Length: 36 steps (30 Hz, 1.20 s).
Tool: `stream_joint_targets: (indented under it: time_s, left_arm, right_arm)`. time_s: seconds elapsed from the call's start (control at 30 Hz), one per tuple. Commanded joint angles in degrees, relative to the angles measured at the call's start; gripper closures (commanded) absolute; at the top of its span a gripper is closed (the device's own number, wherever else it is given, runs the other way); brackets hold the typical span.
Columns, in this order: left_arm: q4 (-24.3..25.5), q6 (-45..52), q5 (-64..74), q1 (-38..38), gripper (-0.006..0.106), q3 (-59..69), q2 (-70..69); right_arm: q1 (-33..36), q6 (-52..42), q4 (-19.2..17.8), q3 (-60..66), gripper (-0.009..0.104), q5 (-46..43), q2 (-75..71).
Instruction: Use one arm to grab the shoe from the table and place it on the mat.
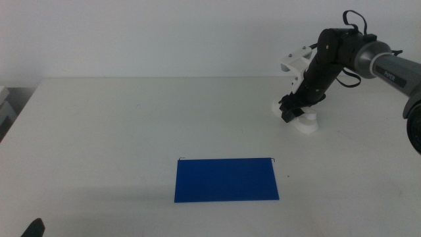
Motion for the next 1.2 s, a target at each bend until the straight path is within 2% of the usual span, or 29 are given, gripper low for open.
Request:
stream_joint_targets:
  time_s: [0.0, 0.07, 0.2, 0.37, 0.57, 0.87, 1.17]
  left_arm:
    - [-0.43, -0.27, -4.58, -0.27, 0.007, 0.4, -0.74]
    - [-0.43, -0.27, -4.58, -0.27, 0.007, 0.4, -0.74]
    - [-0.43, -0.27, -4.58, -0.27, 0.007, 0.4, -0.74]
    - [-0.43, -0.27, -4.58, -0.27, 0.007, 0.4, -0.74]
    - [-0.43, -0.27, -4.58, -0.27, 0.007, 0.4, -0.74]
    - [-0.43, -0.27, -4.58, -0.27, 0.007, 0.4, -0.74]
    - [-0.43, -0.27, -4.58, -0.27, 0.007, 0.4, -0.74]
  right_arm:
    - [-0.04, 0.57, 1.49, -1.79, 0.099, 0.83, -6.38]
    - [-0.04, 2.11, 2.14, -1.79, 0.099, 2.51, -8.69]
    - [0.76, 5.52, 1.14, 0.29, 0.099, 4.74, -13.6]
    - [3.26, 7.73, 0.95, 12.39, 0.099, 1.18, -22.88]
    - [10.44, 16.59, -2.81, 23.58, 0.099, -2.01, -33.07]
    - [24.77, 30.65, -6.38, 25.1, 0.099, -2.94, -34.12]
    - [29.67, 33.02, -7.04, 25.05, 0.099, -4.65, -31.35]
